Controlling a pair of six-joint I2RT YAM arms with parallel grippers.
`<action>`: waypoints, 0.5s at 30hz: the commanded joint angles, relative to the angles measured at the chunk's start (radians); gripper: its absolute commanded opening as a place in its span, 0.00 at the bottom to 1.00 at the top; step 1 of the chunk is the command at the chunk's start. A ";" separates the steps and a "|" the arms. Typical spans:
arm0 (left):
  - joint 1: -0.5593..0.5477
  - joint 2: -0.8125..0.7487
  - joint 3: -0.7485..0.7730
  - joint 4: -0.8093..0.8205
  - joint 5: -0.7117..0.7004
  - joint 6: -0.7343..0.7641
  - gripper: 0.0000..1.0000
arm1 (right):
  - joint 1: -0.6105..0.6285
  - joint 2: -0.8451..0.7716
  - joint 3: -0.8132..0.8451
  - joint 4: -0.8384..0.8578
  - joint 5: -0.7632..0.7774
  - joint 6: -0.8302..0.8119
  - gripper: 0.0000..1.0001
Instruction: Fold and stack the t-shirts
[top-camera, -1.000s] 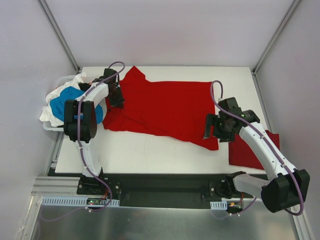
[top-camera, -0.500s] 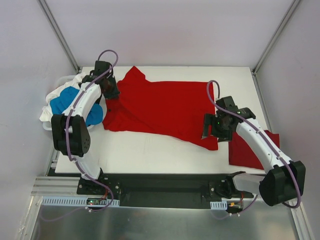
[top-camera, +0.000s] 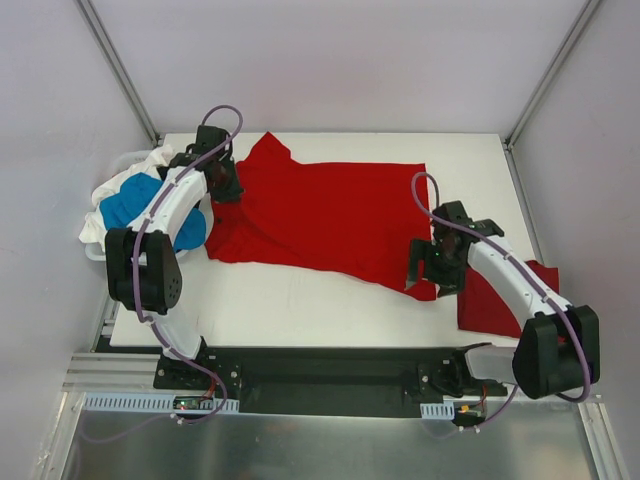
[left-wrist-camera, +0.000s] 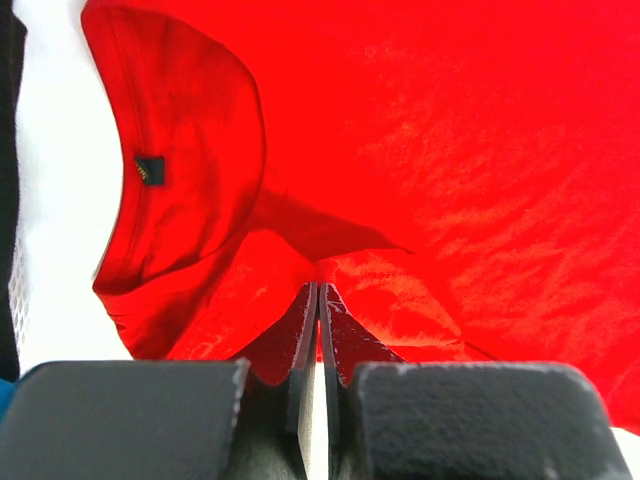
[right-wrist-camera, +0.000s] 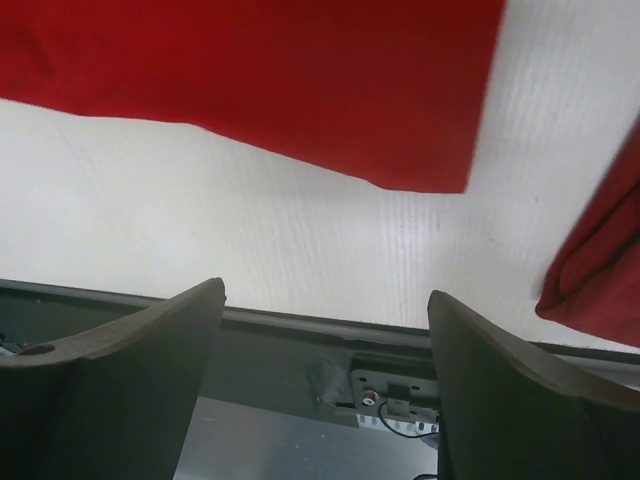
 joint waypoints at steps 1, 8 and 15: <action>-0.012 -0.050 -0.020 -0.024 -0.024 -0.019 0.00 | -0.116 -0.100 -0.117 0.031 -0.042 -0.023 0.86; -0.019 -0.083 -0.058 -0.027 -0.024 -0.025 0.00 | -0.337 -0.182 -0.284 0.264 -0.297 0.046 0.81; -0.021 -0.152 -0.144 -0.036 -0.049 -0.046 0.00 | -0.477 -0.177 -0.338 0.444 -0.519 0.112 0.80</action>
